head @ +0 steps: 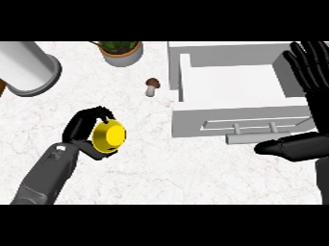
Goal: Pick up the cup, place it into the drawer and close the drawer
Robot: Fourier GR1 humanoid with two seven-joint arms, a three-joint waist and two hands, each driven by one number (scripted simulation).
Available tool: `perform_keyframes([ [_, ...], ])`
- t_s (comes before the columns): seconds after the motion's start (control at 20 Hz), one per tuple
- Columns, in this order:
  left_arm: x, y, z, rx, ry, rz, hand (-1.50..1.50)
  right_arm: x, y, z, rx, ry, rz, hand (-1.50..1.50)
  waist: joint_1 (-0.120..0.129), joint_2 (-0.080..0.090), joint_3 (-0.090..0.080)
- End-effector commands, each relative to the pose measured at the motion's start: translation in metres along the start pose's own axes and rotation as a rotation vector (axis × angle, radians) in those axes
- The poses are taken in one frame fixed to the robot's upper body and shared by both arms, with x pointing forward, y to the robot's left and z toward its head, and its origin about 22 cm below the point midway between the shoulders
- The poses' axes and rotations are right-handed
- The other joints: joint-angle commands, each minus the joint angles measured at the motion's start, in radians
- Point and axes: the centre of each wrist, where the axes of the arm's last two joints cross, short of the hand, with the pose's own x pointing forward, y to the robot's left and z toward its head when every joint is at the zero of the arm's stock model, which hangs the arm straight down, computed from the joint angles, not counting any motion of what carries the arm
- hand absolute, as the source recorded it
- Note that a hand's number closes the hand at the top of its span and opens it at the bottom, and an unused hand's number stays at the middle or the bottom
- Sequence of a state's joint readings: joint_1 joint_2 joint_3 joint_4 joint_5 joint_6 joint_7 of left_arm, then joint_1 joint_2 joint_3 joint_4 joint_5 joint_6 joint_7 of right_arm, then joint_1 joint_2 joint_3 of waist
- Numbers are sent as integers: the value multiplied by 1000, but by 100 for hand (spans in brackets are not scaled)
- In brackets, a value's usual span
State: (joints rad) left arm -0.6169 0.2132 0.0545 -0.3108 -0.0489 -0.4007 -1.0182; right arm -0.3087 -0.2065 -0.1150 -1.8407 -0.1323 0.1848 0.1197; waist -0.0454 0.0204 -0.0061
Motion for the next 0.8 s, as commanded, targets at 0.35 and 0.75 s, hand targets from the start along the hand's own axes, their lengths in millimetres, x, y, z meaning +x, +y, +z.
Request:
perform_keyframes([
  [0.35,-2,-19,-15,428,-291,-11,150,-11,3,9,-33,17,10,-150,38,-17,5],
  [0.75,61,-38,-97,259,-332,-27,150,-4,-36,19,-73,48,38,-150,57,-28,7],
])
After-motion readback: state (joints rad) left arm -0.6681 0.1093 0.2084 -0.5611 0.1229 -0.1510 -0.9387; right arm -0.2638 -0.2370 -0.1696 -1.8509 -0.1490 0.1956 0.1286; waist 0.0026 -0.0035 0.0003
